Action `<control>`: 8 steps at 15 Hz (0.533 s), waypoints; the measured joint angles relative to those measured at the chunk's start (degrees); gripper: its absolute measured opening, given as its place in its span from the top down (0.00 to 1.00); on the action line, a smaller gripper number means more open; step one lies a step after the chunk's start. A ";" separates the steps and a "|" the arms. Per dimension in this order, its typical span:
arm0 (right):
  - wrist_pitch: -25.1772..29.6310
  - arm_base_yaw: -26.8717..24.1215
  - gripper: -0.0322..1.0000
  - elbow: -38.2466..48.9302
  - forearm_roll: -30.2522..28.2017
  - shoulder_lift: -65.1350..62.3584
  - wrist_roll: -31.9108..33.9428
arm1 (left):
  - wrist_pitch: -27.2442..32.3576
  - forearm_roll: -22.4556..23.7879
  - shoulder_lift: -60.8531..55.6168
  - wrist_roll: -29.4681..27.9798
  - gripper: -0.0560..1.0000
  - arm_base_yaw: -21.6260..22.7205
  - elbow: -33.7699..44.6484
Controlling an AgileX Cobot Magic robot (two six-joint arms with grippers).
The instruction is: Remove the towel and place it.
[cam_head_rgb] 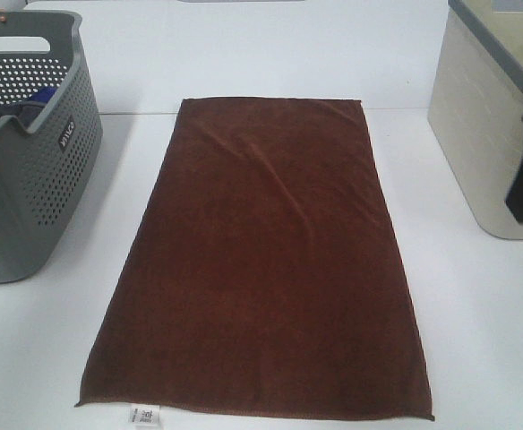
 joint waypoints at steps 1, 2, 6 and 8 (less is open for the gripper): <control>0.00 0.00 0.26 6.13 0.00 -4.35 0.00 | -1.43 -0.57 -4.24 -0.52 0.29 0.00 5.61; 0.06 0.00 0.26 10.14 0.00 -7.56 0.00 | -3.38 -1.60 -8.65 -0.74 0.29 0.00 11.52; -1.66 0.00 0.26 20.34 -0.17 -18.91 0.00 | -10.03 -6.76 -24.92 -0.74 0.29 0.00 28.25; -4.47 0.00 0.26 24.87 -0.23 -27.33 0.00 | -9.74 -9.05 -34.66 1.72 0.29 0.00 32.37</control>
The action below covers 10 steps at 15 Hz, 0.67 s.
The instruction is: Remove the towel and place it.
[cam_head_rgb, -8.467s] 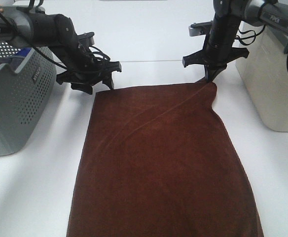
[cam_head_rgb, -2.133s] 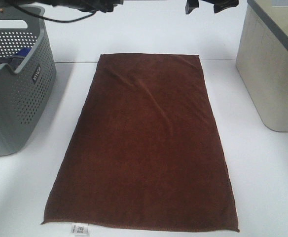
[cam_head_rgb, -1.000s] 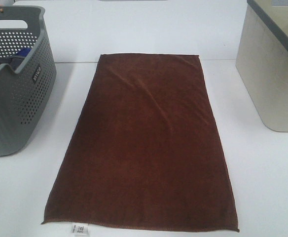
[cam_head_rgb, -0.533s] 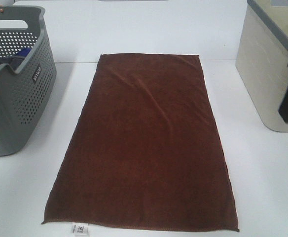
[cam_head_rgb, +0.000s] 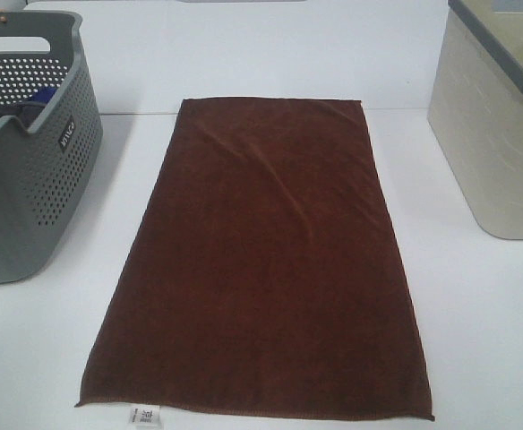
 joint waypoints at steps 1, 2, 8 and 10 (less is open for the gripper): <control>-1.15 0.00 0.26 1.49 -0.23 -3.95 -0.40 | -0.11 -0.11 -3.27 2.06 0.29 0.00 0.06; -2.23 0.00 0.26 2.58 -0.52 -7.91 -1.26 | -0.17 -0.17 -6.02 4.53 0.29 0.00 0.11; -4.13 0.00 0.26 4.70 2.29 -25.73 -7.45 | -0.23 -3.61 -10.31 17.82 0.29 0.00 0.34; -4.07 0.00 0.26 4.70 2.35 -28.59 -7.96 | 0.11 -5.16 -10.31 19.08 0.29 0.00 0.86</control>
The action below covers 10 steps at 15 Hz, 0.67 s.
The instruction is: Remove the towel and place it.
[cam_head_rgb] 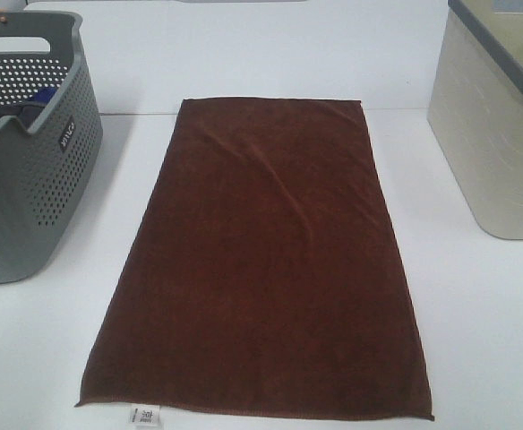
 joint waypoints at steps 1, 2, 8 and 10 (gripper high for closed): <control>0.06 0.00 0.26 0.00 0.00 -0.52 0.00 | 0.11 -0.46 0.00 0.17 0.29 0.00 0.29; 0.06 0.00 0.26 0.06 0.06 -0.57 0.00 | 0.17 -0.63 0.00 0.17 0.29 0.00 0.34; 0.11 0.00 0.26 0.17 0.06 -0.92 0.00 | 0.34 -2.01 0.00 0.34 0.29 0.00 0.34; 0.11 0.00 0.26 0.17 0.06 -0.92 0.00 | 0.46 -2.12 0.00 0.34 0.29 0.00 0.34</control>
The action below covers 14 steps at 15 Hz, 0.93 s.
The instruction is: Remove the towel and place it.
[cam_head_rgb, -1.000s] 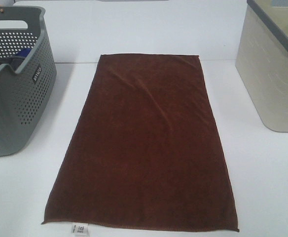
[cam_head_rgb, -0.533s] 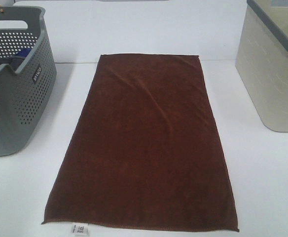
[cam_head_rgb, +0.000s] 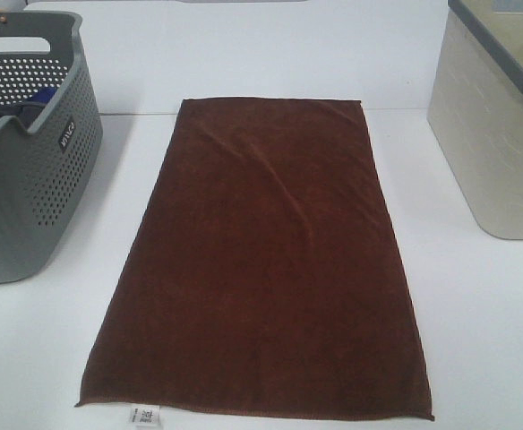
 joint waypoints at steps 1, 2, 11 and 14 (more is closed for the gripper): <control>0.00 0.00 0.26 0.00 0.00 0.00 0.00 | 0.00 0.00 0.00 0.00 0.29 0.00 0.00; 0.00 0.00 0.26 0.00 0.00 0.00 0.00 | 0.00 0.00 0.00 0.00 0.29 0.00 0.00; -0.06 -6.47 0.26 0.00 0.40 -0.34 0.06 | 0.17 0.00 -10.66 0.06 0.29 16.90 0.00; -0.11 -14.27 0.26 0.00 0.40 -5.79 0.06 | 0.23 0.00 -17.70 0.06 0.29 19.31 0.00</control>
